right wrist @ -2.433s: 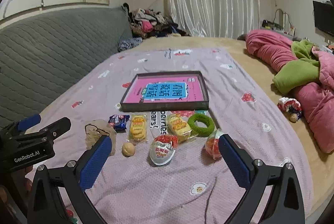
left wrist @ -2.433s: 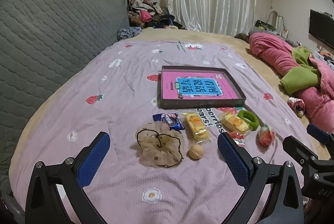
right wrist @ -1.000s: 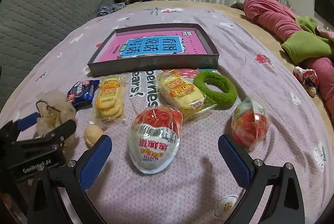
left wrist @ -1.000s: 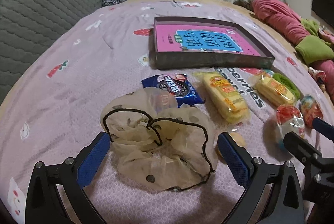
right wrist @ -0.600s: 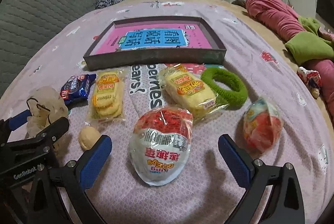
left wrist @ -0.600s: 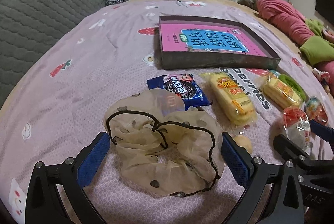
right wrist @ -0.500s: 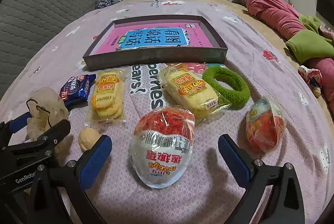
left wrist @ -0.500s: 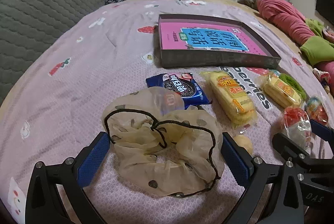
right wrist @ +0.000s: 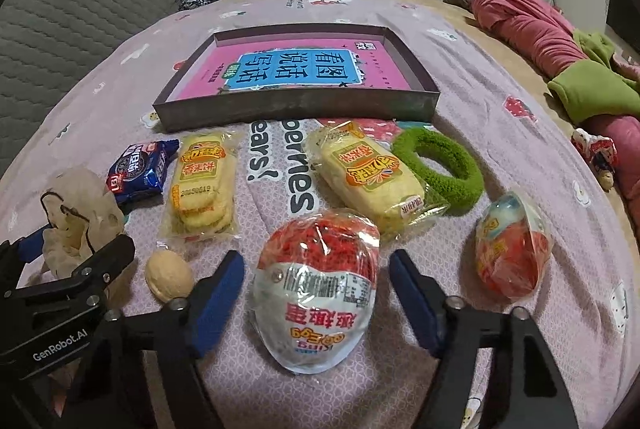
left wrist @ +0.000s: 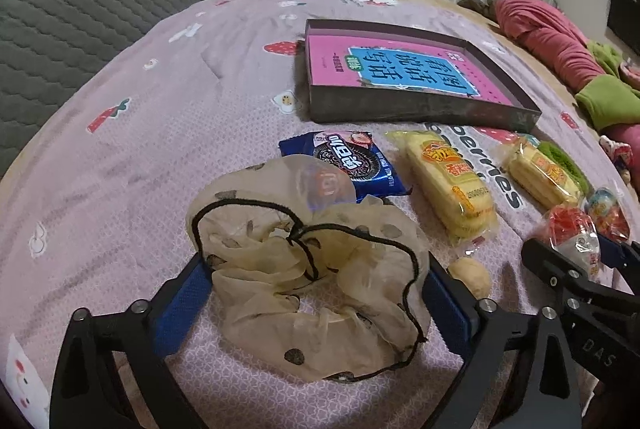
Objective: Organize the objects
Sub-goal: 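Grasp the beige scrunchie with the left tool while the right tool grasps the white candy egg, then lift the scrunchie with the left tool while the right tool carries the egg toward the tray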
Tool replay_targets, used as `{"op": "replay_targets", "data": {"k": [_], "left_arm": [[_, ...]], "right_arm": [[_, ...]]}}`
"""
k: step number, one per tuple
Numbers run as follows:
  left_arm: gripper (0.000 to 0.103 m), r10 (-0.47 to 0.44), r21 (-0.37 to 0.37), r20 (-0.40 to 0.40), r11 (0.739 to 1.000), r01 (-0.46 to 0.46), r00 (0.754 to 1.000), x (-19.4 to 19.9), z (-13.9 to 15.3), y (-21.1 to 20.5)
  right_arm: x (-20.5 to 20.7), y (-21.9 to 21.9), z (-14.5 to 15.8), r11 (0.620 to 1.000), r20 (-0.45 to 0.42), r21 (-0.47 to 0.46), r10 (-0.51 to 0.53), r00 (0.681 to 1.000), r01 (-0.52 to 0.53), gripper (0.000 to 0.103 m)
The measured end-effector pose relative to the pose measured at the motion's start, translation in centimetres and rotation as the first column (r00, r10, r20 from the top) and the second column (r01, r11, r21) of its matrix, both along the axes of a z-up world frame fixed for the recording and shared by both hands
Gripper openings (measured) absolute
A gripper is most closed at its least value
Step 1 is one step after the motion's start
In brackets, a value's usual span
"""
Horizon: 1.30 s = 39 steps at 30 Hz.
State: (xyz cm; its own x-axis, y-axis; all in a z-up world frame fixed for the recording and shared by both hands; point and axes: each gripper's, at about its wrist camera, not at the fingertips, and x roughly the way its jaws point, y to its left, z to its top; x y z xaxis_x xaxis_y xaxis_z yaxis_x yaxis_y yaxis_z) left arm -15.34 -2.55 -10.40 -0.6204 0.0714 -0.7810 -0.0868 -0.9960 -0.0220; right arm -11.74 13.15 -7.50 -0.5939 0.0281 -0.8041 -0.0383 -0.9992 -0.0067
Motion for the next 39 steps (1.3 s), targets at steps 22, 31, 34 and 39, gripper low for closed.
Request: {"op": "replay_targets", "data": {"k": [22, 31, 34, 39], "left_arm": [[0.018, -0.07, 0.044, 0.032, 0.997, 0.068, 0.997, 0.5, -0.1, 0.6], [0.018, -0.075, 0.04, -0.011, 0.996, 0.076, 0.997, 1.3, 1.7, 0.7], [0.018, -0.082, 0.053, -0.025, 0.995, 0.083, 0.996, 1.7, 2.2, 0.8], [0.018, -0.086, 0.054, -0.042, 0.995, 0.088, 0.995, 2.3, 3.0, 1.0]], "right_arm": [[1.0, 0.3, -0.6, 0.991, -0.013, -0.115, 0.071, 0.997, -0.072, 0.051], [2.5, 1.9, 0.7, 0.987, -0.058, -0.15, 0.049, 0.997, -0.058, 0.051], [2.8, 2.2, 1.2, 0.988, -0.067, -0.148, 0.044, 0.997, -0.054, 0.051], [3.2, 2.2, 1.8, 0.989, -0.075, -0.138, 0.045, 0.996, -0.055, 0.051]]}}
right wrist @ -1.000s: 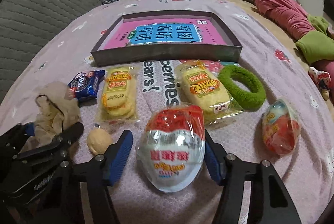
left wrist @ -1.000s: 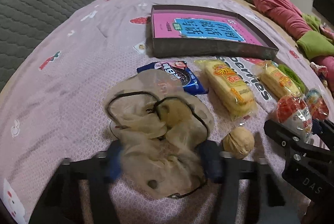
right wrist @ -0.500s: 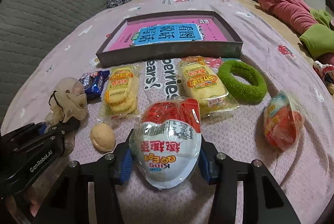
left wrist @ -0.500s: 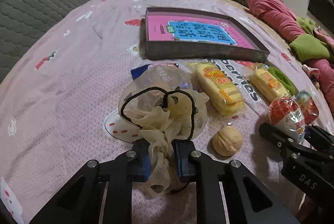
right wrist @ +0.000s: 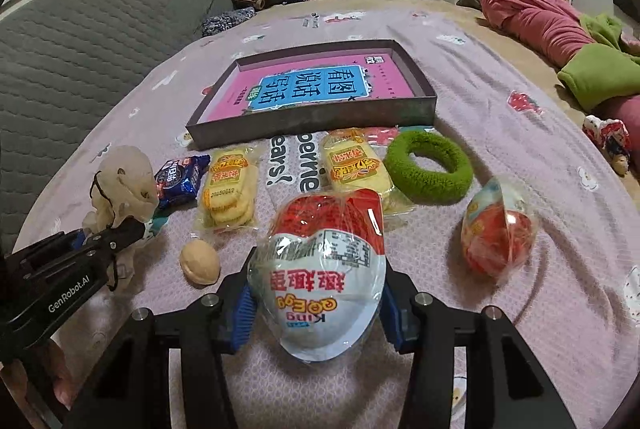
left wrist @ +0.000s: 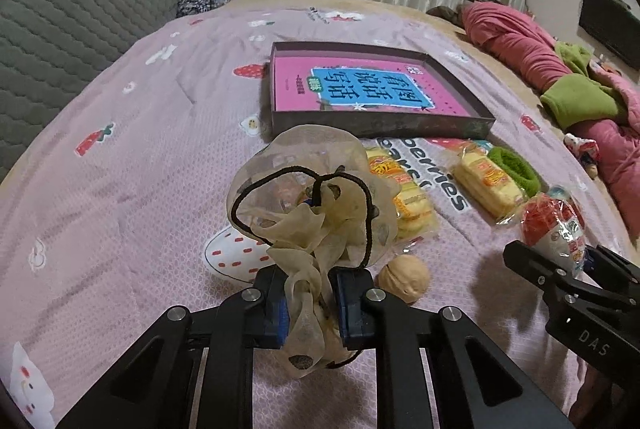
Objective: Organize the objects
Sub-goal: 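Lift the scrunchie with the left tool while the right tool carries the egg toward the tray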
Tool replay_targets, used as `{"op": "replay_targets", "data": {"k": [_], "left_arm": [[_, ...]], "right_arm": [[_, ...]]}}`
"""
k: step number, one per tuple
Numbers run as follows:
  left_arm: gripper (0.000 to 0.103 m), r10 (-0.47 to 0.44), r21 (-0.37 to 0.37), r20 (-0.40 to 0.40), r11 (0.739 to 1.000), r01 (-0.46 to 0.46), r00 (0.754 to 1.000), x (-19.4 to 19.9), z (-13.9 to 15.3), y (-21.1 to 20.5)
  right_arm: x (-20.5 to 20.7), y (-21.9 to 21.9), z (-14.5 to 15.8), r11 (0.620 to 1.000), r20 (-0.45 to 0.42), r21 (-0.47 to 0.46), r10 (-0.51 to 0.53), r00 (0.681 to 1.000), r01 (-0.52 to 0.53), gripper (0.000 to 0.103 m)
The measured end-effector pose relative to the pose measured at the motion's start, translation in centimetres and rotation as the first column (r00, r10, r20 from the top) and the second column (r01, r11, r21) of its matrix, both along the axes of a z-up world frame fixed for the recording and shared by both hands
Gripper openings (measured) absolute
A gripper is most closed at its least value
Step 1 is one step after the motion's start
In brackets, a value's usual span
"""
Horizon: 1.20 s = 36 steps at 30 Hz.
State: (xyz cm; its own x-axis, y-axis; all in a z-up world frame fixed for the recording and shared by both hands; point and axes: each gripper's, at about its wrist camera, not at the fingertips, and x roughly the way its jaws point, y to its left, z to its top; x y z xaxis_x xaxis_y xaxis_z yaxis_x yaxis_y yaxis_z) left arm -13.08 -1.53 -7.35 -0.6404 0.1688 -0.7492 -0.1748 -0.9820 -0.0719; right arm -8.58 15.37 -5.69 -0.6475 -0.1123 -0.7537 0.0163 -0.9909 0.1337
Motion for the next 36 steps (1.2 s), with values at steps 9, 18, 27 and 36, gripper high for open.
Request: {"op": "replay_targets", "data": {"k": [9, 18, 27, 36], "left_arm": [[0.018, -0.001, -0.01, -0.016, 1.0, 0.001, 1.0, 0.7, 0.8, 0.4], [0.018, -0.014, -0.024, -0.046, 1.0, 0.013, 0.999, 1.9, 2.0, 0.9], [0.018, -0.017, -0.029, -0.062, 0.999, 0.015, 0.998, 2.6, 2.7, 1.0], [0.019, -0.011, -0.041, -0.084, 0.999, 0.008, 0.996, 3.3, 3.6, 1.0]], "right_arm": [[0.9, -0.3, 1.4, 1.0, -0.028, 0.029, 0.001, 1.0, -0.001, 0.051], [1.7, -0.6, 3.0, 0.999, -0.058, 0.055, 0.006, 0.998, -0.003, 0.051], [2.3, -0.9, 3.9, 0.998, -0.077, 0.064, 0.017, 0.997, -0.012, 0.051], [2.9, -1.3, 4.8, 0.998, -0.097, 0.066, 0.025, 0.995, -0.019, 0.051]]}}
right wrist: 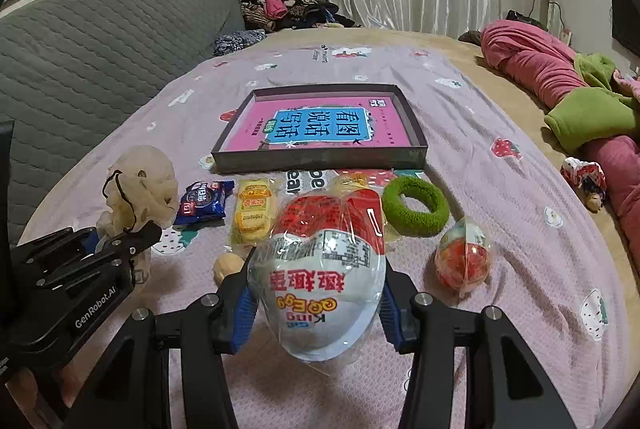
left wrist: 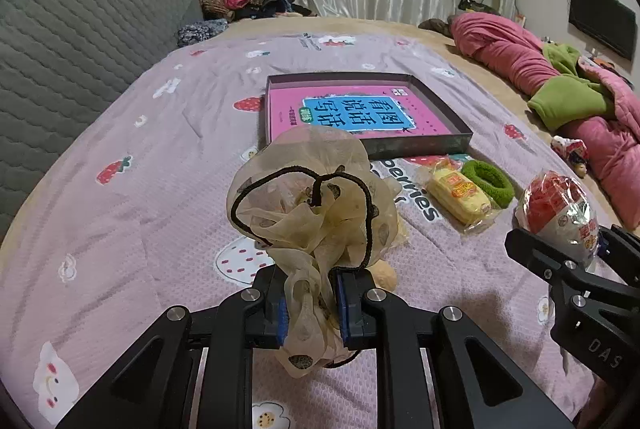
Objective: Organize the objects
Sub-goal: 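Lift the scrunchie with the left tool while the right tool carries the egg toward the tray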
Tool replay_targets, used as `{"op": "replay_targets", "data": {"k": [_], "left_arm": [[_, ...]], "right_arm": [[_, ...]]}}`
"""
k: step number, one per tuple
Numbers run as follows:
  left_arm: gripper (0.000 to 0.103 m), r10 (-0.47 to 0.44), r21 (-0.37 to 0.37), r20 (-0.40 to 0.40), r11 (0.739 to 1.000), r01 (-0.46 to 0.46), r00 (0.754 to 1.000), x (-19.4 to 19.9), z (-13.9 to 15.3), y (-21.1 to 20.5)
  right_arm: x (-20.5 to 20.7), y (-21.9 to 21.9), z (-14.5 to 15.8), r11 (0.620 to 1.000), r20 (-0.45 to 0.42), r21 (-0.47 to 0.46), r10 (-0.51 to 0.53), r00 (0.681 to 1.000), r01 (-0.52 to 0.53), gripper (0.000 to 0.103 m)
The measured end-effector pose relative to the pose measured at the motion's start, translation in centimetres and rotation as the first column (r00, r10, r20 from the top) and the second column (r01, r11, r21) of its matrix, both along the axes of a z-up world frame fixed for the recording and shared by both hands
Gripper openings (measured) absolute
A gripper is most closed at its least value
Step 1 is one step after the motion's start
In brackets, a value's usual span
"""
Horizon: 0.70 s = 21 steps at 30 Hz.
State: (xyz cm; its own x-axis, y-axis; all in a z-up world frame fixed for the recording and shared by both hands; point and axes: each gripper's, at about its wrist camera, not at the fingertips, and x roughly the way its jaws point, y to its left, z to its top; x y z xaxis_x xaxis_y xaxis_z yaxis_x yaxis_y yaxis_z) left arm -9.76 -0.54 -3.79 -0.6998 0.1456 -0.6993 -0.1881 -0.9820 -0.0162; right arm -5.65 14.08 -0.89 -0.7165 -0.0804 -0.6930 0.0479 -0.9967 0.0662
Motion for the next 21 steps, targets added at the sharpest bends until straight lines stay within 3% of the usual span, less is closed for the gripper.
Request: {"op": "replay_targets", "data": {"k": [11, 21], "left_arm": [[0.019, 0.03, -0.022, 0.019, 0.999, -0.029, 0.999, 1.5, 0.2, -0.2], [0.019, 0.069, -0.038, -0.006, 0.997, -0.069, 0.998, 2.2, 2.7, 0.0]], "right_arm": [[0.8, -0.3, 1.3, 0.999, -0.032, -0.016, 0.031, 0.999, -0.032, 0.051], [1.3, 0.3, 3.1, 0.998, -0.074, -0.035, 0.042, 0.996, -0.045, 0.051]]}}
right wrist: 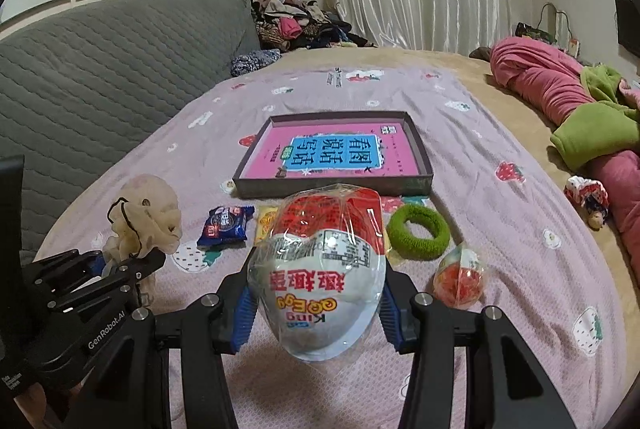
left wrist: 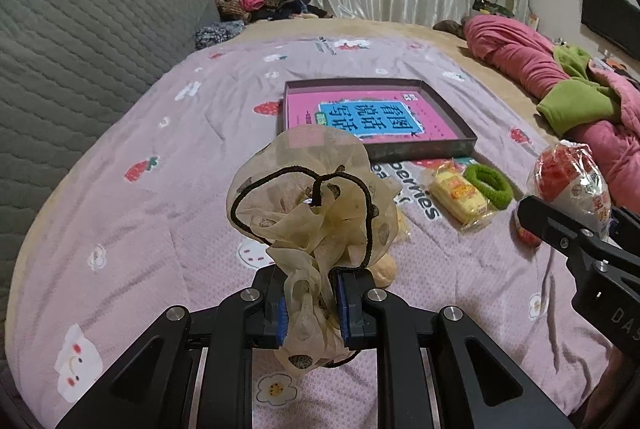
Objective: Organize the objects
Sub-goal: 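Lift the scrunchie with the left tool while the right tool carries the egg toward the tray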
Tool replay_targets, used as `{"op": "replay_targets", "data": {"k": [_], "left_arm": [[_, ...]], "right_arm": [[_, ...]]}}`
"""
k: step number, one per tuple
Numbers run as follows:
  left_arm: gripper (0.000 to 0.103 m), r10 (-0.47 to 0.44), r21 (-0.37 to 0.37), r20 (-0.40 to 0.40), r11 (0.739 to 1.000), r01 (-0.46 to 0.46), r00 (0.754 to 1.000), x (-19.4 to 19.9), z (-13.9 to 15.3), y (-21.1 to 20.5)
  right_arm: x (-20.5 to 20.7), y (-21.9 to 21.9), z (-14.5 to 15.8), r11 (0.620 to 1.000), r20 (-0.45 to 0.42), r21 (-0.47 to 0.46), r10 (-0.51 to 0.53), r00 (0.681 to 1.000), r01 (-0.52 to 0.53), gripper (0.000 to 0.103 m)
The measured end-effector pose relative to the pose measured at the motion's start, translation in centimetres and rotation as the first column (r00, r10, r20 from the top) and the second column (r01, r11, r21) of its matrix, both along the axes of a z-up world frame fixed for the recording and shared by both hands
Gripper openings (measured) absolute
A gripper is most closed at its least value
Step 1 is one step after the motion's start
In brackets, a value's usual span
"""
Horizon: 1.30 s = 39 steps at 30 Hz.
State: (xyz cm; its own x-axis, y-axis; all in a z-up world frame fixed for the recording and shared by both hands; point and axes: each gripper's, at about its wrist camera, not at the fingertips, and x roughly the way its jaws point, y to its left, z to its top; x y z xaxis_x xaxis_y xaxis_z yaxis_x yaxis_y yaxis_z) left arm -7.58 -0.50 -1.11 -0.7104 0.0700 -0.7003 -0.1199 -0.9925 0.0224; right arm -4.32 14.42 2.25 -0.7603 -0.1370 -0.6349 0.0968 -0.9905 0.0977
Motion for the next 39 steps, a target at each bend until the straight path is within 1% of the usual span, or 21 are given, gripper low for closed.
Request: {"op": "replay_targets", "data": {"k": [12, 17, 22, 27, 29, 35, 39], "left_arm": [[0.02, -0.001, -0.017, -0.039, 1.0, 0.001, 0.999, -1.3, 3.0, 1.3], [0.02, -0.011, -0.028, -0.048, 1.0, 0.01, 0.999, -2.5, 4.0, 1.9], [0.02, -0.012, -0.02, -0.048, 1.0, 0.011, 0.999, -4.0, 4.9, 1.9], [0.02, -0.02, -0.028, -0.05, 0.999, 0.018, 0.999, -5.5, 5.3, 2.5], [0.02, -0.025, -0.02, -0.044, 1.0, 0.024, 0.999, -6.3, 5.5, 2.7], [0.02, -0.033, -0.04, -0.05, 0.999, 0.031, 0.998, -8.8, 6.3, 3.7], [0.02, -0.034, -0.021, -0.037, 0.999, 0.033, 0.999, -11.0, 6.6, 3.9]], "right_arm": [[-0.6, 1.2, 2.7, 1.0, -0.051, 0.026, 0.014, 0.999, -0.012, 0.051], [-1.3, 1.9, 3.3, 0.999, -0.069, 0.038, 0.014, 0.998, -0.011, 0.051], [-2.3, 2.5, 4.3, 0.998, -0.085, 0.06, 0.015, 0.996, -0.01, 0.051], [-3.8, 3.0, 5.0, 0.997, -0.094, 0.071, 0.028, 0.995, -0.022, 0.051], [-4.5, 3.1, 5.3, 0.997, -0.092, 0.076, 0.034, 0.995, -0.027, 0.051], [-6.9, 3.2, 6.4, 0.995, -0.104, 0.095, 0.05, 0.993, -0.04, 0.051], [-8.9, 3.0, 7.2, 0.994, -0.114, 0.102, 0.062, 0.991, -0.051, 0.051]]}}
